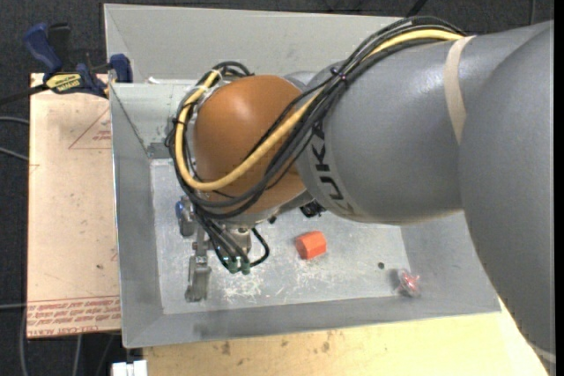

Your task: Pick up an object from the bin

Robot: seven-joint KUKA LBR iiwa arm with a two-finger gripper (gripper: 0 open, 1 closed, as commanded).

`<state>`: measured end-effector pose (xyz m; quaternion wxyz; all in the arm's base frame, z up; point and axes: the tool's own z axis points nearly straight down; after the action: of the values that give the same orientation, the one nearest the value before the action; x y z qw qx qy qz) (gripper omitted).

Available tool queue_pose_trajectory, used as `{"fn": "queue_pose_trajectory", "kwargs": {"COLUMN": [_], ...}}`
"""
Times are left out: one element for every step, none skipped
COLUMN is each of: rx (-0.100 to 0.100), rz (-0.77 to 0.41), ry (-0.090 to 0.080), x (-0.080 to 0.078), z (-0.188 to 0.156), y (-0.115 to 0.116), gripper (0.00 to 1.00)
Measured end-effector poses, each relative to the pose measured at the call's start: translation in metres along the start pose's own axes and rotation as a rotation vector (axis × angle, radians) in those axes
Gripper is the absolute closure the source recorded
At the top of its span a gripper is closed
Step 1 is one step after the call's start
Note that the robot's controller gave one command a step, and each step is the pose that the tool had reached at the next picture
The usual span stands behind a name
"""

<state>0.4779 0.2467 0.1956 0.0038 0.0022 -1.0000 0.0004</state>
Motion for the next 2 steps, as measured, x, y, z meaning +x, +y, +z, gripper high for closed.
{"fn": "queue_pose_trajectory", "kwargs": {"rx": [0.002,-0.002], "rz": [-0.146,-0.139], "ry": [-0.006,-0.016], "x": [-0.066,-0.141], "z": [0.071,0.126], "y": [-0.056,-0.061], "gripper": [0.00,0.00]}}
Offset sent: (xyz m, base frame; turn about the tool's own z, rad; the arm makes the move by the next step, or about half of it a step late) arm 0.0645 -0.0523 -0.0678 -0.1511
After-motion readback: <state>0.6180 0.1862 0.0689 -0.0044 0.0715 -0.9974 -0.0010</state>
